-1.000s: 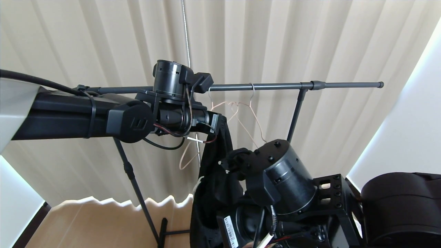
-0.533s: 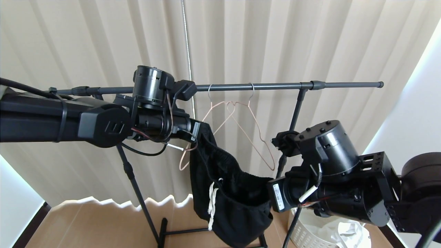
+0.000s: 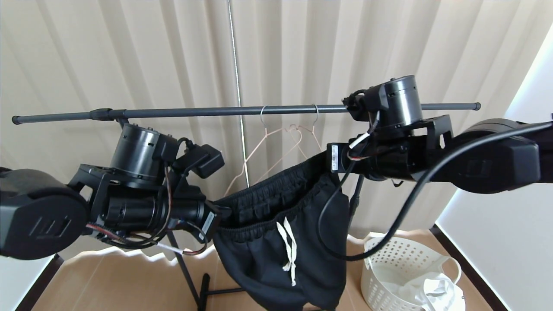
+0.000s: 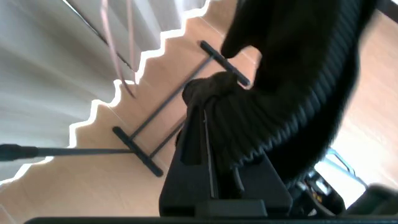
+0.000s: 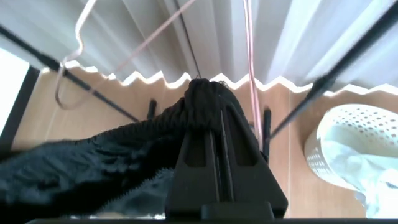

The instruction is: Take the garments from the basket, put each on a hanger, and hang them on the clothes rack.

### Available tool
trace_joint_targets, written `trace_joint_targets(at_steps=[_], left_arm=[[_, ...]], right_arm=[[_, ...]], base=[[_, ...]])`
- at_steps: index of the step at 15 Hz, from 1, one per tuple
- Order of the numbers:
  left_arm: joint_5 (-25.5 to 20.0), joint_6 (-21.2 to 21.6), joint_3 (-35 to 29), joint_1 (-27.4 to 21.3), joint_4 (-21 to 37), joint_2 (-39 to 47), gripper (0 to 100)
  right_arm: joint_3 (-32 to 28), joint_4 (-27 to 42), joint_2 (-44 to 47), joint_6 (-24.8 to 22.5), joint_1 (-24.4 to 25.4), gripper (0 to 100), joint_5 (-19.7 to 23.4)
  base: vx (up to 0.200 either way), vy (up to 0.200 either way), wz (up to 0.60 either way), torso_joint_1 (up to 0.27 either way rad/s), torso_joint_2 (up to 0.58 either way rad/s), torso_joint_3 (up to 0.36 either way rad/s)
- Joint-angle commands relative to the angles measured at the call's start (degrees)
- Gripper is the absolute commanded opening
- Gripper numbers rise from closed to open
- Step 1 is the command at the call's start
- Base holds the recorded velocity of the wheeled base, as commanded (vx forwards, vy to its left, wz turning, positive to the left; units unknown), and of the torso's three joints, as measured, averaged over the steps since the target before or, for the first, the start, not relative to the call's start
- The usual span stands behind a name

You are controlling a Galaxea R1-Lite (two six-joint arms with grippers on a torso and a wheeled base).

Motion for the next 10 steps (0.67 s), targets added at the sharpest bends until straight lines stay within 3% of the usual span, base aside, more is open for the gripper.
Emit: trace_joint_targets(at_steps=[1, 3, 5, 6, 7, 10], left_arm=[[0.0, -0.3, 4.6, -3.2, -0.1, -2.8, 0], [-0.2, -2.1, 6.5, -7.8, -0.2, -2.5, 0], [-0.2, -3.6, 6.5, -9.3, -0.3, -2.5, 0], [0.0, -11.5, 5.3, -16.0, -1.5, -1.4, 0], [0.0, -15.4, 5.0, -18.7, -3.3, -0.4, 0], [2.2, -21.2, 4.9, -22.7, -7.9, 1.4, 0]], right_arm=[[-7.5, 0.0, 7.8, 0.1, 0.0, 0, -0.3], [-13.0, -0.1, 11.3, 0.1, 1.5, 0, -1.2], [-14.3, -0.1, 12.1, 0.1, 1.7, 0, -1.5], [-17.9, -0.5, 13.9, 0.4, 3.4, 0, -1.8], [-18.8, -0.5, 14.3, 1.6, 4.6, 0, -1.8], [-18.7, -0.3, 14.1, 4.4, 5.9, 0, -1.9]], base=[[0.0, 0.0, 0.0, 0.0, 0.0, 0.0], [0.0, 0.0, 0.0, 0.0, 0.0, 0.0], [0.0, 0.0, 0.0, 0.0, 0.0, 0.0], [0.0, 0.0, 0.0, 0.0, 0.0, 0.0], [0.0, 0.0, 0.0, 0.0, 0.0, 0.0], [0.0, 0.0, 0.0, 0.0, 0.0, 0.0]])
